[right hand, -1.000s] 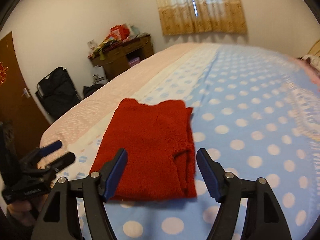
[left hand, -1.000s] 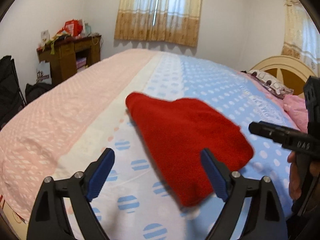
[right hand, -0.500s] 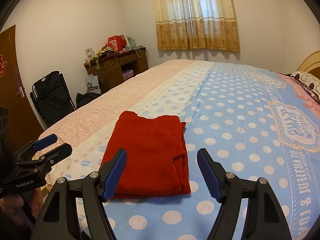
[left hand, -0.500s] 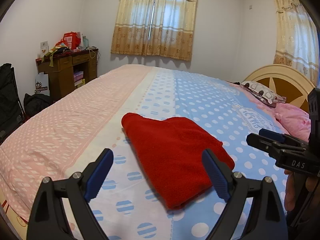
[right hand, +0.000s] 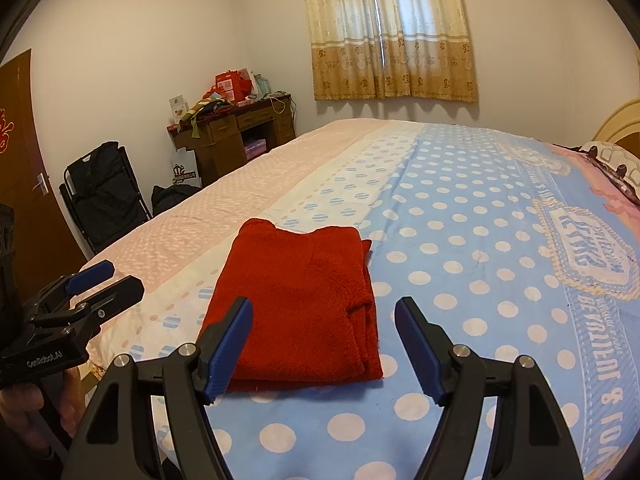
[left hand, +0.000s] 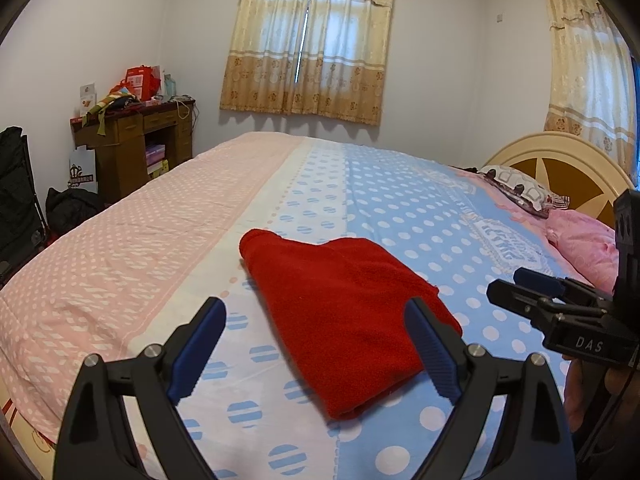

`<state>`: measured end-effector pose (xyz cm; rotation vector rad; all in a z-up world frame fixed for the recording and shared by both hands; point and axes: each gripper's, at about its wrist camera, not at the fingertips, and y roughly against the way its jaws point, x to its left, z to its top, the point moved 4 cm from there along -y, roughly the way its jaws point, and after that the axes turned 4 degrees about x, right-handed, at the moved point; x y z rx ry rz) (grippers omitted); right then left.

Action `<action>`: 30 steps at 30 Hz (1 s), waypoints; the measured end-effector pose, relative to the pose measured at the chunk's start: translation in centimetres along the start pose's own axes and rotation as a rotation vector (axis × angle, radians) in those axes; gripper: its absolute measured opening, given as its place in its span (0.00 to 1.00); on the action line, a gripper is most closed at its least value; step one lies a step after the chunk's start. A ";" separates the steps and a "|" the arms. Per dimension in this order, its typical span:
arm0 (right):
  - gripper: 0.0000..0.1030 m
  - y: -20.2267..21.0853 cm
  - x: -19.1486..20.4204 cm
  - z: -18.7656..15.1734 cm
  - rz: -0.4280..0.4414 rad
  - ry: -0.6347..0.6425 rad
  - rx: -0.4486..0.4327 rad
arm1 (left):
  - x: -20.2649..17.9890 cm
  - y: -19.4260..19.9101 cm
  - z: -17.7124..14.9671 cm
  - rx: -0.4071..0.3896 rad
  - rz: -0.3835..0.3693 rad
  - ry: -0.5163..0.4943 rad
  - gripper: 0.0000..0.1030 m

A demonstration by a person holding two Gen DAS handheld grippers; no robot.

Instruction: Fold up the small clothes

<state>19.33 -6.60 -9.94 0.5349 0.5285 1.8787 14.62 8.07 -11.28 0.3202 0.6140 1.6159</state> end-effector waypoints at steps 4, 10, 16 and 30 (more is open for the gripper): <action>0.72 0.0 0.0 0.0 0.001 -0.001 0.000 | 0.0 0.0 0.0 -0.002 -0.001 0.001 0.91; 0.72 0.0 0.0 0.0 0.001 0.000 0.000 | 0.0 0.0 0.0 -0.001 -0.001 -0.002 0.91; 0.72 0.0 0.6 -0.1 0.006 0.000 -0.003 | -0.1 0.1 0.1 -0.003 -0.003 -0.001 0.91; 0.73 0.1 0.9 -0.3 0.015 -0.001 -0.002 | -0.2 0.1 0.1 -0.003 -0.001 -0.002 0.91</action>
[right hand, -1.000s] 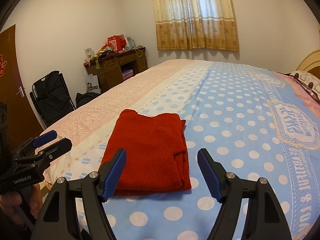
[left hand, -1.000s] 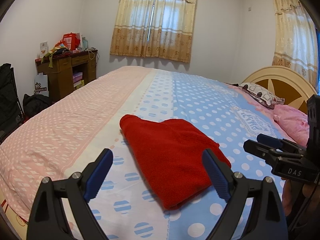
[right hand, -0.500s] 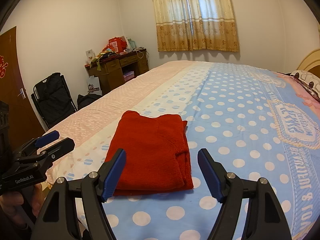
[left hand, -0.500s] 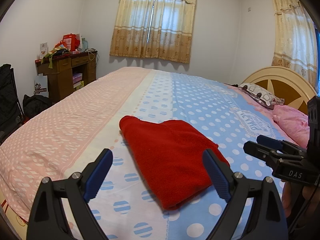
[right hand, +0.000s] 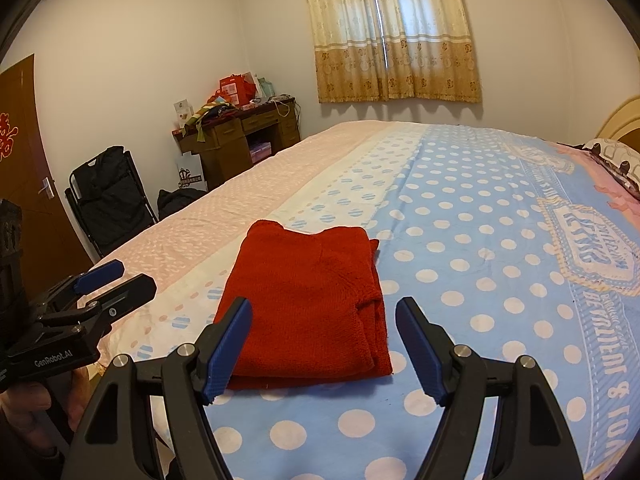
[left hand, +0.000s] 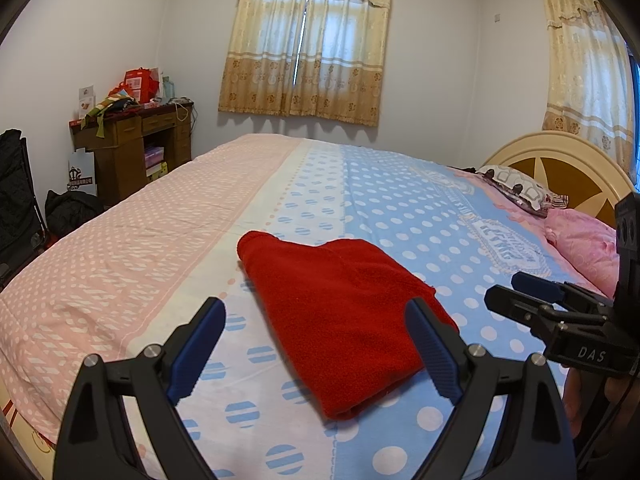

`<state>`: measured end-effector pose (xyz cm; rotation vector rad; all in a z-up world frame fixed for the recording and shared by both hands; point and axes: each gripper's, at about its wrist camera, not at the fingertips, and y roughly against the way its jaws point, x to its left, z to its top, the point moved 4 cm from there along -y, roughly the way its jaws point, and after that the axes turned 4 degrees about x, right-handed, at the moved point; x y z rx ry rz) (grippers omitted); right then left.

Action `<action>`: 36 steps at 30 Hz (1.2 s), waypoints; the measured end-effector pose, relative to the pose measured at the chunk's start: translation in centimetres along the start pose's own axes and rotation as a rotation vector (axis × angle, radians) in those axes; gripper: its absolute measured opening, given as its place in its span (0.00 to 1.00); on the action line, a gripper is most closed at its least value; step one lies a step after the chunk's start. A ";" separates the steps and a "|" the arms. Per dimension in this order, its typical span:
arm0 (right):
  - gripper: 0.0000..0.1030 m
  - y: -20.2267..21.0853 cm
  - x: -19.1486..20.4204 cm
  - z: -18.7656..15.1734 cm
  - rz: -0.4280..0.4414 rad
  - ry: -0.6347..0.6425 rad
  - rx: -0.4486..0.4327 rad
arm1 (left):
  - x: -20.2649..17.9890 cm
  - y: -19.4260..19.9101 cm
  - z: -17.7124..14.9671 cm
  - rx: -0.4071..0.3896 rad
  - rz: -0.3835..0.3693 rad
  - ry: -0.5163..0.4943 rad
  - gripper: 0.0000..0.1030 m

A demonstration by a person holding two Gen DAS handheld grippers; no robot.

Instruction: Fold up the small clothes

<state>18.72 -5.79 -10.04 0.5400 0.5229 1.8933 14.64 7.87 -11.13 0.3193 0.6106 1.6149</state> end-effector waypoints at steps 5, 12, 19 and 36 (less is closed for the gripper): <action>0.73 0.0 0.1 0.1 0.001 -0.004 -0.008 | -0.1 0.1 0.1 -0.005 0.000 -0.002 0.91; 0.73 0.2 0.1 0.1 0.002 0.000 -0.014 | 0.2 0.5 0.5 -0.030 0.016 0.005 1.00; 0.73 0.7 0.1 0.3 0.010 0.005 -0.038 | 0.7 1.3 1.2 -0.065 0.017 0.007 1.00; 0.73 1.6 0.8 0.0 0.020 0.031 -0.059 | 2.2 0.7 1.3 -0.071 0.090 0.024 1.00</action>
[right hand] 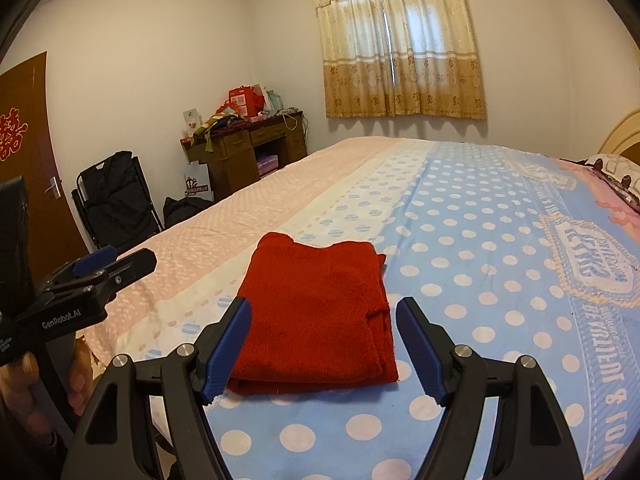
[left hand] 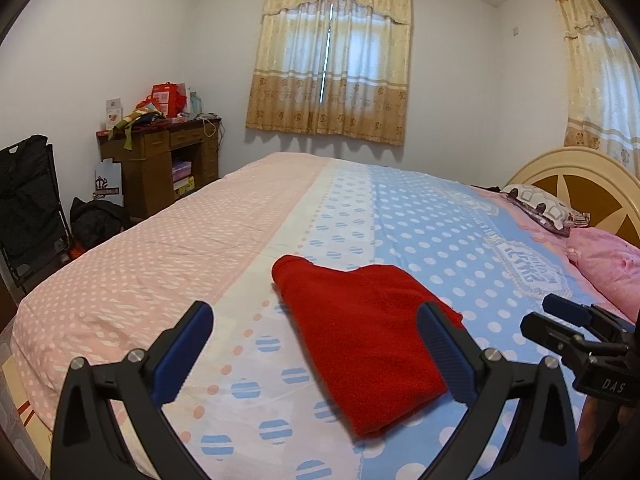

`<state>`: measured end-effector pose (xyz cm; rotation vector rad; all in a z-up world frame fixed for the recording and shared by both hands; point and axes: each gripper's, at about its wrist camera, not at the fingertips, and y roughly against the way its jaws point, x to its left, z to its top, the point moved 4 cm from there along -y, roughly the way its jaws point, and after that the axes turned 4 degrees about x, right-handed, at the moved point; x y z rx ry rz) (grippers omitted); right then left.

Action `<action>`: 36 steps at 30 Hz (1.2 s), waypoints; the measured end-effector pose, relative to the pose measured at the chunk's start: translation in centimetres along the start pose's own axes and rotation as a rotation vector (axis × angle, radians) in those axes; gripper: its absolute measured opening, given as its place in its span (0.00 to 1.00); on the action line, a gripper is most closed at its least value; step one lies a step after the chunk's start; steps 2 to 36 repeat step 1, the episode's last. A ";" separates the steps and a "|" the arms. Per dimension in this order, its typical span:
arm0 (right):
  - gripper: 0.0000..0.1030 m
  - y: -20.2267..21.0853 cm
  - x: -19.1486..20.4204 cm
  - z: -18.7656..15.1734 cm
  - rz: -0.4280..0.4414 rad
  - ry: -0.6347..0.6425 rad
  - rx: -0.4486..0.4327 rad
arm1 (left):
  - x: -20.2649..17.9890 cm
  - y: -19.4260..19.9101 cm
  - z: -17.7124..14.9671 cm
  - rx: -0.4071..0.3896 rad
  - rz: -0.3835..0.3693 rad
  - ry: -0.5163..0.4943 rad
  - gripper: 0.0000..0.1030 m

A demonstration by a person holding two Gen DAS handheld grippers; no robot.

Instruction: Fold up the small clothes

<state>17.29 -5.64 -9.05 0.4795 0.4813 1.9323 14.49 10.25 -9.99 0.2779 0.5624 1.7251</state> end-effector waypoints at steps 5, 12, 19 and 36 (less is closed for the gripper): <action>0.73 0.0 0.0 -0.1 0.000 0.001 0.001 | -0.1 0.0 0.0 0.001 -0.004 0.000 1.00; 0.73 0.0 0.0 -0.1 0.000 0.001 0.001 | -0.1 0.0 0.0 0.001 -0.004 0.000 1.00; 0.73 0.0 0.0 -0.1 0.000 0.001 0.001 | -0.1 0.0 0.0 0.001 -0.004 0.000 1.00; 0.73 0.0 0.0 -0.1 0.000 0.001 0.001 | -0.1 0.0 0.0 0.001 -0.004 0.000 1.00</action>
